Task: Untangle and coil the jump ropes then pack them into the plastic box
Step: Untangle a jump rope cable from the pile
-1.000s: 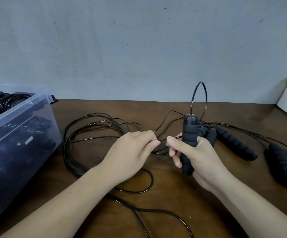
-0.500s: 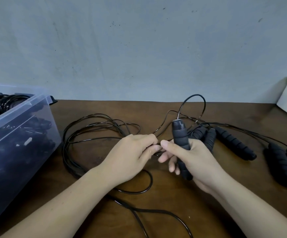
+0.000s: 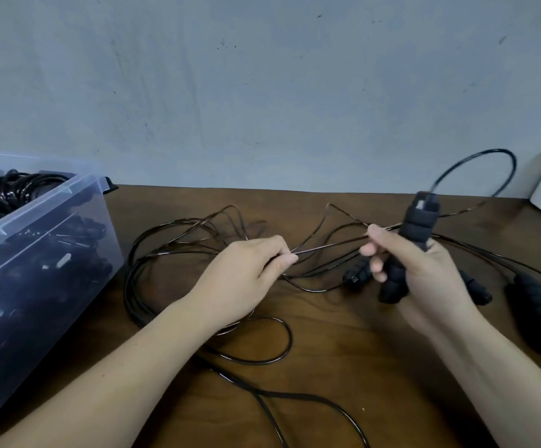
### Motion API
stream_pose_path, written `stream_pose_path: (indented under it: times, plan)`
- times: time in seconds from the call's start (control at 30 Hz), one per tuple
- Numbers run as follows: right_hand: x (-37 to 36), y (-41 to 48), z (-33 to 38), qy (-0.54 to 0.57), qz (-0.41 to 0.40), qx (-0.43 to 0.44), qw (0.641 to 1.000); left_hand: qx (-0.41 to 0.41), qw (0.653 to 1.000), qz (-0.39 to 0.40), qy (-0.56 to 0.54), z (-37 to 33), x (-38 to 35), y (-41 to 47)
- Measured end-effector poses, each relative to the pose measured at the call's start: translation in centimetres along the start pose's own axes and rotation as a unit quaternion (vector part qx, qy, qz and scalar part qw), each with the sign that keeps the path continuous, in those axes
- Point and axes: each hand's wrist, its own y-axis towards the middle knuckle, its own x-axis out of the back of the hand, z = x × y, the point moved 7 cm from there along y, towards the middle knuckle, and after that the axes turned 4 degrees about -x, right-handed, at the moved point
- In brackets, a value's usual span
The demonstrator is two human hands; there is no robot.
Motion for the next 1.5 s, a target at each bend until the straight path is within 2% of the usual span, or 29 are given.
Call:
stream_pose_path:
  times: [0.2, 0.33, 0.43, 0.63, 0.77, 0.9, 1.07, 1.23, 1.37, 1.5]
  plan:
    - [-1.4, -0.4, -0.9, 0.029, 0.018, -0.022, 0.999, 0.001, 0.999, -0.022, 0.039, 1.0, 1.1, 0.0]
    - [-3.7, -1.6, -2.5, -0.05, 0.074, -0.019, 0.996, -0.057, 0.996, -0.003, 0.073, -1.8, -0.7, -0.2]
    - [-4.6, -2.2, -3.5, -0.106, 0.113, -0.025, 0.988, -0.1, 0.99, -0.02, 0.099, -3.2, -1.5, -0.5]
    - [-4.1, -2.0, -3.7, -0.084, 0.079, -0.078, 0.99, -0.102, 0.99, -0.054, 0.081, -3.0, -0.6, -0.5]
    - [-4.7, -2.4, -3.7, -0.058, 0.116, -0.088, 0.988, -0.109, 0.99, -0.011, 0.084, -3.4, -1.5, -0.7]
    - [-4.7, -2.5, -3.9, -0.07, 0.107, -0.084, 0.988, -0.091, 0.994, 0.033, 0.056, -2.9, -1.8, -0.7]
    - [-4.3, -2.5, -2.6, -0.08, 0.088, -0.032, 0.992, -0.034, 0.993, 0.079, -0.078, -2.8, -2.3, -0.7]
    - [-2.1, -1.4, -0.4, -0.025, 0.027, -0.001, 0.999, -0.01, 0.999, 0.04, -0.028, -0.9, -0.5, 0.0]
    - [-0.4, -0.4, 0.5, 0.065, -0.012, -0.023, 0.998, 0.018, 1.0, 0.017, -0.006, 1.3, 1.1, 0.2]
    - [-0.9, -0.3, -0.3, 0.067, -0.004, -0.056, 0.996, 0.005, 1.0, 0.019, 0.01, 0.9, 0.8, 0.0]
